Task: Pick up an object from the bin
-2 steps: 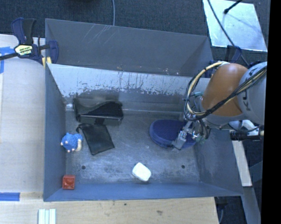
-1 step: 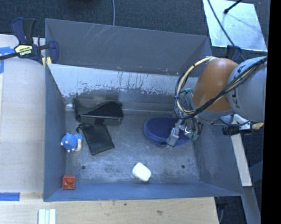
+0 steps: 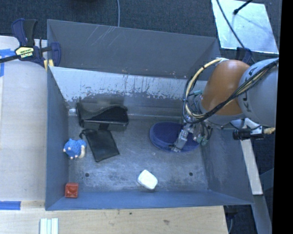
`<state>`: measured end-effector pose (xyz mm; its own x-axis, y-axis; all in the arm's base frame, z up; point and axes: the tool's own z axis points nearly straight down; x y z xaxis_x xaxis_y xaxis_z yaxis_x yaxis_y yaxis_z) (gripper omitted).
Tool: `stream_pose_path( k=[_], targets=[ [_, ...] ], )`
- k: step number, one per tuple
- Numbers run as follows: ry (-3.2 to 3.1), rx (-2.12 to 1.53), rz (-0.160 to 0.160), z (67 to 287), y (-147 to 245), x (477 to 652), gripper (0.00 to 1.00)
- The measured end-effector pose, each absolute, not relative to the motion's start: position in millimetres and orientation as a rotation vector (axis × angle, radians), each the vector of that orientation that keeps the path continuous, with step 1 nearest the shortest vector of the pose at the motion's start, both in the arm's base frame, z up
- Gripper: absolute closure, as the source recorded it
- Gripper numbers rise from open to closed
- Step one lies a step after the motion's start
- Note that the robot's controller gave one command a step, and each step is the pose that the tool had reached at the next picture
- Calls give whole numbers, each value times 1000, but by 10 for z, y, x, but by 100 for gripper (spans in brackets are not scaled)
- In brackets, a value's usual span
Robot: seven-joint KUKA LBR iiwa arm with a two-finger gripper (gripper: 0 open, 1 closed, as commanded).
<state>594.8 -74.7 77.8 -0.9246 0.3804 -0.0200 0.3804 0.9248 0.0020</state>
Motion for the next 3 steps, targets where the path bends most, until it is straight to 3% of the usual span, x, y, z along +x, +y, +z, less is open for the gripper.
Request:
stream_pose_path(
  k=[1,2,3],
  targets=[
    [3073,587,0,2203,-882,6007,100],
    [3082,589,0,2151,-877,5988,0],
    [3144,62,1,1322,-630,5693,0]
  ],
)
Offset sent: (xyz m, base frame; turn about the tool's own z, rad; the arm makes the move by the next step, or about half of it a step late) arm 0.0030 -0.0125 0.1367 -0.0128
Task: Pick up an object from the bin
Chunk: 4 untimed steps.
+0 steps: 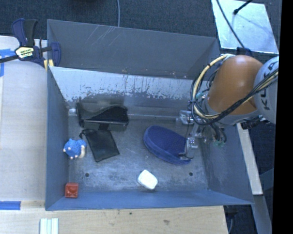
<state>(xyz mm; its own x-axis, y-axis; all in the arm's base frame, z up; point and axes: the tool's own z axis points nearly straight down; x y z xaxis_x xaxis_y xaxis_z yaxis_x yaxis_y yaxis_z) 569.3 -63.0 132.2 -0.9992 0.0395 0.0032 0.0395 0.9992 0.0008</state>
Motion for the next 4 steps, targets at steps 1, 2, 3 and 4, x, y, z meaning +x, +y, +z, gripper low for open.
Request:
stream_pose_path(
  k=[1,2,3,4],
  targets=[
    [-3140,-101,-1,689,-44,5758,0],
    [-3147,-108,0,734,-71,5776,100],
    [-3154,-81,3,1963,-332,5953,100],
    [-3154,-97,-1,2885,-126,6013,100]
  ],
)
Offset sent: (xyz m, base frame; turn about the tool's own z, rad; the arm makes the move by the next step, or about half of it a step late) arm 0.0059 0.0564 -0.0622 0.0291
